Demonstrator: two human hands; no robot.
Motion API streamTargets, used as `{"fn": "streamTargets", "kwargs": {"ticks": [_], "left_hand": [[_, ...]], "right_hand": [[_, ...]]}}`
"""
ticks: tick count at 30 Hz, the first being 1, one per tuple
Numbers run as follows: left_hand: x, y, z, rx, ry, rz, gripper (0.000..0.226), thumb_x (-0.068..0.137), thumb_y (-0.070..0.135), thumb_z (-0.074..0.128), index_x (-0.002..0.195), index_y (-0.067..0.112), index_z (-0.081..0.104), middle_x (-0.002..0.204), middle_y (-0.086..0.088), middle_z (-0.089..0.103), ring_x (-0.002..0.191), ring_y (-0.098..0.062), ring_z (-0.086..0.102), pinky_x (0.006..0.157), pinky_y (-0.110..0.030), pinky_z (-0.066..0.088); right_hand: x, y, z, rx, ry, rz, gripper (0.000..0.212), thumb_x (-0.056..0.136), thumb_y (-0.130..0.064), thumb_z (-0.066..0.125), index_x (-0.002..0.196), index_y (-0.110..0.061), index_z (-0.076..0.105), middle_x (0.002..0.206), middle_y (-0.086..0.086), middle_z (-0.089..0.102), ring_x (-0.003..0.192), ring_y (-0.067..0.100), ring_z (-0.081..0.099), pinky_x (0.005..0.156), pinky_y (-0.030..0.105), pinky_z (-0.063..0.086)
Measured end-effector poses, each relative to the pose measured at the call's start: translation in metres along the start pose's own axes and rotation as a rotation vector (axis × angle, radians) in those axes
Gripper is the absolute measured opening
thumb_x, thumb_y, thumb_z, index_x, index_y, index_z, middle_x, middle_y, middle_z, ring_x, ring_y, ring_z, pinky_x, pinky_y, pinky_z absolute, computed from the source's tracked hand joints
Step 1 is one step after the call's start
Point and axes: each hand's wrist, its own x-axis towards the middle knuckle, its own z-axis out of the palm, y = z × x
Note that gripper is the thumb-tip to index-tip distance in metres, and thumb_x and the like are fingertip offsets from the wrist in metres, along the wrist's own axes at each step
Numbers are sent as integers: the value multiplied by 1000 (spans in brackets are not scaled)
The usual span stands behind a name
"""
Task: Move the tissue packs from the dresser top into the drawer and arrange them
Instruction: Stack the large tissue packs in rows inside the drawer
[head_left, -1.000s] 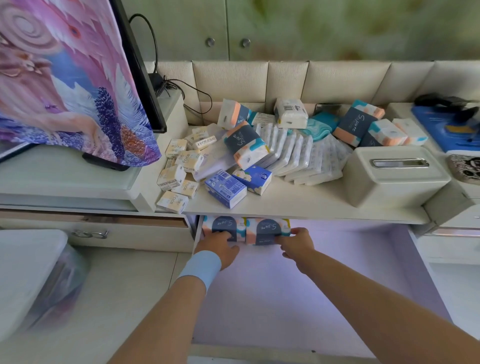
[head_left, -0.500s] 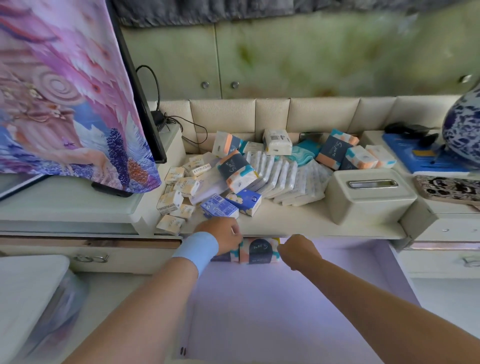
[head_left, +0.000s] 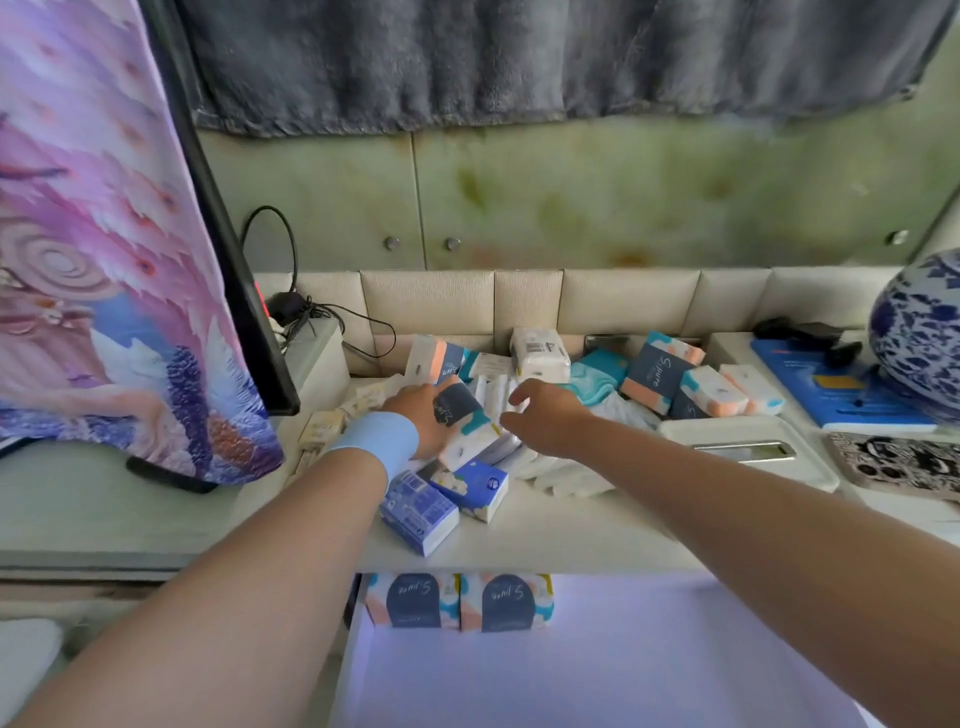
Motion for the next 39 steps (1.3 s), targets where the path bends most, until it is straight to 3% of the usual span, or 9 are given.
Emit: {"fn": "streamTargets", "kwargs": {"ticks": [7,11,16,19,25,29,32,36,39], "left_hand": [[53,1,17,-200,21,-128,59,98,29,50,151,23,26,139,-14,51,119,-36,54,95,-42,46],[69,0,9,-270,29,-158,57,95,36,51,148,20,34,136,-16,52,115,-37,55,92,-42,49],[84,-10,-2,-394,179,-157,52,94,65,39,108,19,60,104,-5,63,91,-31,58,79,-33,44],[101,-24,3,-401,351,-178,50,94,51,51,135,23,49,129,-9,56,113,-34,55,93,-37,46],[137,-24,24,-251,212,-152,69,97,33,52,153,44,12,161,-15,4,142,-40,27,112,-45,34],[154,-13,24,-252,334,-154,44,90,33,58,130,31,40,134,-11,47,112,-37,54,86,-41,48],[152,-4,21,-203,402,-178,22,87,28,54,106,23,43,105,-8,60,86,-33,56,71,-37,46],[141,-7,12,-264,497,-156,39,77,17,62,110,22,42,107,-5,55,87,-33,53,72,-36,46],[123,-14,0,-351,507,-98,62,74,19,75,125,27,40,125,-5,54,105,-33,56,83,-37,48]], "right_hand": [[53,-19,35,177,-207,256,51,87,-59,58,94,-9,54,85,14,72,63,28,72,53,31,58],[68,-21,31,290,-158,247,48,82,-50,67,98,-5,60,80,17,69,63,29,69,53,33,59],[80,-5,0,404,18,65,36,88,-41,60,109,-12,64,84,9,63,65,24,56,52,27,42],[90,10,-8,533,75,53,33,90,-34,57,120,-21,59,87,5,61,66,20,54,51,26,41],[102,32,-3,556,80,47,22,97,-26,49,117,-27,58,85,0,59,67,14,51,54,25,39],[110,40,3,601,109,69,25,95,-29,50,117,-26,62,87,-1,61,71,15,54,58,27,39],[112,42,5,639,103,77,26,93,-29,52,115,-24,64,98,4,67,80,18,61,62,28,43],[105,43,-1,678,70,87,22,94,-25,55,115,-22,60,103,7,65,87,22,60,63,30,48],[93,39,-9,671,58,48,32,91,-18,59,122,-22,57,108,10,64,91,23,60,64,32,49]]}}
